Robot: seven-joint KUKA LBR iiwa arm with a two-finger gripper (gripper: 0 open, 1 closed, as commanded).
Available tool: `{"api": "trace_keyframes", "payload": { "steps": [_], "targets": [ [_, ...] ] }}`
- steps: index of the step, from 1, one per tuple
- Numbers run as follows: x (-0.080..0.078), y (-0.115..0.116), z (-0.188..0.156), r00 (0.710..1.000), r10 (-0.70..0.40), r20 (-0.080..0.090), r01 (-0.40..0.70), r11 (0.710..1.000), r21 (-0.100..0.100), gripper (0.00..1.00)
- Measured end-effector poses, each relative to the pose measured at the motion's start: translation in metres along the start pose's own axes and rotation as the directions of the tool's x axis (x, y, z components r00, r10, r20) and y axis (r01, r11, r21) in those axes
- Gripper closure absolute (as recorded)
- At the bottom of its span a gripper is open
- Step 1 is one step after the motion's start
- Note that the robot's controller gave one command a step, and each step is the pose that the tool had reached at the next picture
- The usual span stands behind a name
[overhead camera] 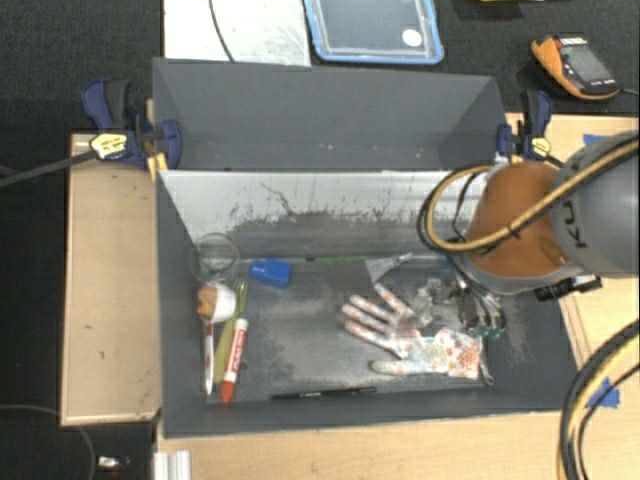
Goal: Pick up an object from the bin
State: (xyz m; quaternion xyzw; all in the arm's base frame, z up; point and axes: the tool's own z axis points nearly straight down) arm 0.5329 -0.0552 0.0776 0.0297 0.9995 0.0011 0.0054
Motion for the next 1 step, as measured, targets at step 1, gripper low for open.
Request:
{"api": "trace_keyframes", "payload": {
  "steps": [1],
  "targets": [
    [0.0, 0.0, 0.0, 1.0, -0.001, 0.0, 0.001, 1.0, 0.0, 1.0]
  ]
}}
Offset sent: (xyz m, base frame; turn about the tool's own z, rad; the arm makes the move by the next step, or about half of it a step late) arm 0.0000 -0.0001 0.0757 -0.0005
